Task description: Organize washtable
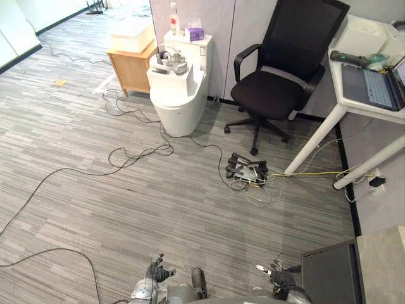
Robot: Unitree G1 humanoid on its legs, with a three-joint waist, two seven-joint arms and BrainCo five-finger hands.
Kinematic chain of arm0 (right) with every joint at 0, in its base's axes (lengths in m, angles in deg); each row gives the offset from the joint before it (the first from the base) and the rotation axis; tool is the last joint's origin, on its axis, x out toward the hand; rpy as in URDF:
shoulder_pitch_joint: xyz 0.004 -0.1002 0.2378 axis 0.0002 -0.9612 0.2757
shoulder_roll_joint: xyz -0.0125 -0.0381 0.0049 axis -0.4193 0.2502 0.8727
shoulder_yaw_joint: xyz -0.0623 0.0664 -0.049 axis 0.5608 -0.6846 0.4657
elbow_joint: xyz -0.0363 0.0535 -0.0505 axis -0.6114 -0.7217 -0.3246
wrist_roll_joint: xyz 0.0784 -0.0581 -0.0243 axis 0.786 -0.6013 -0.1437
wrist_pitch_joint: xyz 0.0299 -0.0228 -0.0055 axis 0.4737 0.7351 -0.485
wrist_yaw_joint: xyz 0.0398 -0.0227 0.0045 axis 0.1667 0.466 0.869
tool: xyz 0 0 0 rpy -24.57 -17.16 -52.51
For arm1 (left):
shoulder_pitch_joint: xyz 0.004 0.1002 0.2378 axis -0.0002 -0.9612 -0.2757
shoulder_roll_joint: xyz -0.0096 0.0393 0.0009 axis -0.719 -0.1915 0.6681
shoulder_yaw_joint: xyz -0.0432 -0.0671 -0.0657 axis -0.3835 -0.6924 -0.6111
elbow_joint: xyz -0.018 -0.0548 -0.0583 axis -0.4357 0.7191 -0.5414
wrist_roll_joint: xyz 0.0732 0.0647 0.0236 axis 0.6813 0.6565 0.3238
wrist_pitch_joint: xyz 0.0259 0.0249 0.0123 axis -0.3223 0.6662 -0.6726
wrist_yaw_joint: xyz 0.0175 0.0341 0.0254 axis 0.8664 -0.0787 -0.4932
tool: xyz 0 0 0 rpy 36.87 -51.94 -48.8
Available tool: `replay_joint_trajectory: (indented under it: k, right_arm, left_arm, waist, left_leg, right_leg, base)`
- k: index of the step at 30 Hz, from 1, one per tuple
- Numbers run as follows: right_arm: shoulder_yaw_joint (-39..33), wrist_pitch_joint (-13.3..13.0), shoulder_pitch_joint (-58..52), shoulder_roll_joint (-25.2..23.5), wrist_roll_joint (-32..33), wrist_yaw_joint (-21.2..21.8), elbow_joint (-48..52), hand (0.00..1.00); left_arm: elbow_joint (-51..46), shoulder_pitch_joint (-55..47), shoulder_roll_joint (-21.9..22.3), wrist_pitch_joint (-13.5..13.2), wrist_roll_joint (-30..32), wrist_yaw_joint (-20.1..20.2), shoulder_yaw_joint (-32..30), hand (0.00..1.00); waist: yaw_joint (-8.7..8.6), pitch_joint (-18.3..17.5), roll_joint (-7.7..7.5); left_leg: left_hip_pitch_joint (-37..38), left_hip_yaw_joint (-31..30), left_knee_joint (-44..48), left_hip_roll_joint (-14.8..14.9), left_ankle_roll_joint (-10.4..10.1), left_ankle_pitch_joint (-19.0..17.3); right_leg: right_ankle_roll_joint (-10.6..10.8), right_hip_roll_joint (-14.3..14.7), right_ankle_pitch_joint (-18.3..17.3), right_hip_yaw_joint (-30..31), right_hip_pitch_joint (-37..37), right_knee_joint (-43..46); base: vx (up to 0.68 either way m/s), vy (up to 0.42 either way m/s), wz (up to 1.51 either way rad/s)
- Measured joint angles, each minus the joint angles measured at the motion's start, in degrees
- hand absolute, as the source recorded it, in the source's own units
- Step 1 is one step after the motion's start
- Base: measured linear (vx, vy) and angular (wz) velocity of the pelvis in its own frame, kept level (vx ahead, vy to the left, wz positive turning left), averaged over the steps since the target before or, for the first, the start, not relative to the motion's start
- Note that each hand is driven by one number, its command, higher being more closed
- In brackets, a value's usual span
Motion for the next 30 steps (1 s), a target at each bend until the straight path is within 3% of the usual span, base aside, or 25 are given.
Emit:
replay_joint_trajectory:
  k: [1,2,5,7,8,10,12,13,14,15,16,21,24,25,26,27,28,29,30]
  right_arm:
    - [-0.33,-0.49,-0.82,1.48,0.53,0.83,2.99,0.0]
    - [0.0,-0.34,-0.3,1.8,0.47,0.85,2.4,0.0]
    - [0.27,-0.61,-0.23,2.2,0.7,1.12,1.97,0.0]
    - [0.26,-0.72,-0.22,2.53,0.78,1.17,3.11,0.0]
    - [0.28,-0.81,-0.32,2.41,0.75,1.1,3.51,0.0]
    - [0.23,-0.79,-0.63,1.68,0.74,1.1,4.14,0.0]
    - [0.47,-0.75,-1.4,0.76,0.51,1.13,5.87,0.0]
    - [1.27,-0.79,-2.17,-0.11,0.5,1.14,6.72,0.0]
    - [1.04,-0.83,-1.83,0.4,0.4,1.24,6.92,0.0]
    - [1.33,-0.63,-1.3,1.47,0.45,1.07,7.45,0.0]
    - [1.38,-0.66,-1.12,1.82,0.39,1.05,7.86,0.0]
    - [4.55,-0.78,0.14,1.66,-0.1,1.08,7.85,0.0]
    - [5.54,-0.83,2.14,1.44,-0.58,1.12,6.05,0.0]
    - [5.5,-0.79,2.15,1.43,-0.66,1.04,5.71,0.0]
    - [4.44,-0.6,1.92,1.75,-0.77,0.92,4.82,0.0]
    - [3.71,-0.51,1.97,2.17,-0.84,0.94,4.91,0.0]
    - [3.64,-0.49,2.09,2.82,-0.94,0.99,4.95,0.0]
    - [3.62,-0.79,2.88,3.96,-1.25,0.91,5.18,0.0]
    - [3.75,-0.69,4.17,4.12,-1.66,0.89,5.22,0.0]
  left_arm:
    - [0.08,-0.54,0.53,-0.03,-0.33,-0.18,-0.3,0.0]
    - [0.28,-0.05,0.46,0.45,-1.06,-0.19,-1.03,0.0]
    - [0.66,0.28,0.93,0.11,-2.94,-0.03,-1.12,0.0]
    - [1.07,0.65,1.38,0.16,-3.61,-0.09,-1.15,0.0]
    - [1.68,0.88,1.5,0.14,-3.66,-0.08,-1.34,0.0]
    - [1.84,0.93,2.46,0.14,-3.66,-0.1,-4.38,0.0]
    - [1.13,1.05,3.16,0.08,-3.7,-0.22,-8.06,0.0]
    - [0.41,0.71,2.72,0.1,-3.7,-0.21,-9.49,0.0]
    - [0.35,0.75,3.15,0.14,-3.74,-0.37,-10.08,0.0]
    - [-0.86,0.29,4.22,0.09,-3.97,-0.27,-10.3,0.0]
    - [-1.81,-0.3,4.53,0.02,-4.07,-0.3,-10.27,0.0]
    - [-2.48,-0.92,4.13,-0.1,-4.05,-0.28,-8.26,0.0]
    - [-2.38,-0.74,3.53,-0.07,-3.91,-0.2,-6.03,0.0]
    - [-2.26,-0.71,3.35,-0.07,-3.8,-0.16,-5.19,0.0]
    - [-2.3,-0.58,3.54,-0.02,-3.45,-0.16,-4.24,0.0]
    - [-2.27,-0.37,4.05,0.09,-3.43,-0.21,-4.23,0.0]
    - [-2.13,0.18,4.54,0.17,-3.37,-0.19,-4.15,0.0]
    - [-1.38,1.27,5.16,0.48,-2.98,-0.19,-3.62,0.0]
    - [0.31,2.17,5.16,0.55,-2.52,-0.16,-3.7,0.0]
  waist:
    - [-0.42,0.83,2.25]
    - [0.0,1.03,1.31]
    - [-0.08,1.32,2.04]
    - [-0.22,1.9,2.96]
    - [-0.36,2.12,3.13]
    - [-0.54,2.2,2.92]
    - [-0.22,2.31,2.06]
    - [-0.11,1.68,-0.25]
    - [0.02,2.53,0.66]
    - [-0.08,2.65,2.43]
    - [-0.07,2.87,3.23]
    - [0.56,2.47,2.81]
    - [-0.24,2.17,2.62]
    - [-0.27,2.08,2.59]
    - [-0.45,1.18,2.95]
    - [-0.7,1.3,3.68]
    - [-0.67,1.57,5.34]
    - [-0.73,2.21,8.44]
    - [-0.68,3.01,9.54]
  left_leg:
    - [0.22,-1.06,5.25,3.01,1.64,-3.45]
    - [0.21,-2.41,6.69,2.87,0.98,-4.46]
    - [-1.33,-6.61,6.49,3.1,0.88,-3.87]
    - [-1.62,-9.93,6.43,2.92,0.14,-3.38]
    - [-1.31,-13.34,5.31,1.88,0.09,-3.44]
    - [-0.5,-15.99,3.6,0.91,-0.27,-3.57]
    - [-1.67,-15.41,4.35,1.09,-1.32,-4.19]
    - [-4.21,-12.43,7.78,1.56,-2.11,-5.17]
    - [-5.26,-10.5,9.99,3.2,-2.39,-5.94]
    - [-7.76,-4.79,13.45,7.3,-2.66,-6.03]
    - [-8.01,-1.6,13.35,9.13,-4.29,-5.07]
    - [-2.53,1.74,8.29,9.52,-5.44,-4.4]
    - [-2.38,4.8,4.24,7.41,-8.46,-2.36]
    - [-2.03,5.82,3.4,6.81,-8.0,-1.31]
    - [-1.36,6.29,2.76,6.44,-6.26,0.7]
    - [-1.07,5.96,2.81,6.96,-5.73,1.06]
    - [-1.02,5.44,2.9,7.94,-5.33,1.27]
    - [-0.52,2.76,2.38,11.65,-5.3,1.26]
    - [0.49,1.16,1.43,14.42,-5.41,1.23]
  right_leg:
    - [0.08,0.95,-3.2,0.96,-3.44,8.1]
    - [-0.9,1.29,-6.81,2.58,-5.43,7.42]
    - [-0.29,4.59,-7.39,3.94,-11.31,1.66]
    - [1.31,8.14,-6.46,10.84,-13.42,-2.43]
    - [2.77,10.7,-5.56,17.77,-13.53,-4.93]
    - [2.88,10.18,-5.26,20.04,-13.22,-5.29]
    - [2.03,8.56,-4.76,16.38,-12.08,-7.96]
    - [-0.17,6.92,1.72,14.33,-9.61,-13.02]
    - [1.1,6.63,1.72,12.21,-9.18,-13.05]
    - [0.18,7.16,2.26,8.69,-9.02,-13.06]
    - [-0.31,7.5,1.88,6.86,-8.3,-13.15]
    - [-0.49,8.28,1.78,3.73,-2.13,-16.23]
    - [-0.28,6.58,1.9,-0.37,0.08,-19.53]
    - [-0.17,5.85,1.97,-2.44,1.11,-19.45]
    - [-0.18,5.04,2.09,-6.43,1.66,-15.32]
    - [-1.32,4.46,2.76,-7.82,0.41,-10.03]
    - [-1.51,4.33,1.04,-8.66,-2.45,-4.6]
    - [-1.62,9.97,-4.5,-8.52,-4.83,-7.16]
    - [-4.31,17.38,-2.52,-8.47,-4.55,-25.0]
  base:
    - [0.21,0.036,0.43]
    - [0.15,-0.032,0.3]
    - [0.09,0.019,0.59]
    - [0.11,-0.008,1.01]
    - [0.08,-0.041,1.2]
    - [0.19,-0.128,1.6]
    - [0.26,-0.227,1.71]
    - [0.27,-0.293,1.52]
    - [0.31,-0.29,1.49]
    - [0.33,-0.227,1.15]
    - [0.28,-0.128,0.93]
    - [0.24,-0.053,0.41]
    - [0.14,0.041,0.51]
    - [0.17,0.083,1.39]
    - [0.18,0.071,1.36]
    - [0.19,0.072,1.29]
    - [0.14,0.036,1.06]
    - [0.18,-0.029,1.06]
    - [0.23,-0.08,1.1]
